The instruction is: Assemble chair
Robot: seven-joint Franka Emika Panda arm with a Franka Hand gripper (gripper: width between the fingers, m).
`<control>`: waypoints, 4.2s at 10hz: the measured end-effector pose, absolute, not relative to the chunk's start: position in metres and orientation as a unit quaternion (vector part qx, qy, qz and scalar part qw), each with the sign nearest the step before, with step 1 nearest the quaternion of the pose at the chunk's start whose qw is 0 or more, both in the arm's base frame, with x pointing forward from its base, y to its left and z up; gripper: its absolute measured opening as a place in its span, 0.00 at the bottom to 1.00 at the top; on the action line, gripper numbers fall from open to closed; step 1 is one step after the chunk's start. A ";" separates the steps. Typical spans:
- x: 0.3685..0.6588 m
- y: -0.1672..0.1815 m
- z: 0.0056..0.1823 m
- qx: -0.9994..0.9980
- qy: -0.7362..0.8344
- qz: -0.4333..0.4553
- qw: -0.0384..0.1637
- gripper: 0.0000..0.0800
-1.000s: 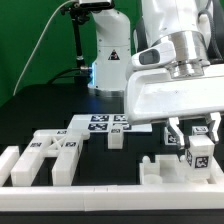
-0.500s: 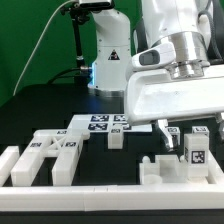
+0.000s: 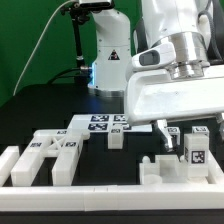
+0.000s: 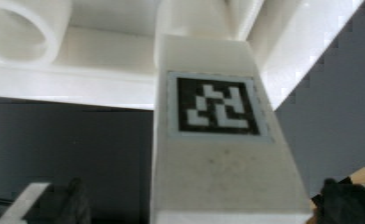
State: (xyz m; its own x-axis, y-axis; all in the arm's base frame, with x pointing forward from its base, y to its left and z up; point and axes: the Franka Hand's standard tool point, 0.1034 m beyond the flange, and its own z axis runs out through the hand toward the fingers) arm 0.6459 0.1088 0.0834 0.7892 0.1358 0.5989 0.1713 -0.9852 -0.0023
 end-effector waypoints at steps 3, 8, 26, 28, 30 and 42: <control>0.650 0.108 0.096 -0.958 -0.081 -0.273 0.032 0.81; 0.654 0.114 0.087 -0.983 -0.080 -0.162 0.043 0.81; 0.649 0.113 0.074 -0.855 0.508 -0.007 0.102 0.36; 0.649 0.113 0.073 -0.864 0.494 -0.009 0.101 0.38; 0.651 0.116 0.077 -0.920 0.381 -0.019 0.096 0.75; 0.654 0.125 0.072 -0.993 -0.081 -0.065 0.059 0.47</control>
Offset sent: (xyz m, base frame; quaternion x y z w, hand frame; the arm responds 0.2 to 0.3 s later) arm 0.0095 -0.0036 0.0063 -0.0187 -0.1190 0.0330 0.9922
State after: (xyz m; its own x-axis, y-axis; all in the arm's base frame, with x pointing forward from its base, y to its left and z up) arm 0.6535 0.1246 0.0719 0.9782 0.1540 0.1391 0.1694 -0.9798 -0.1062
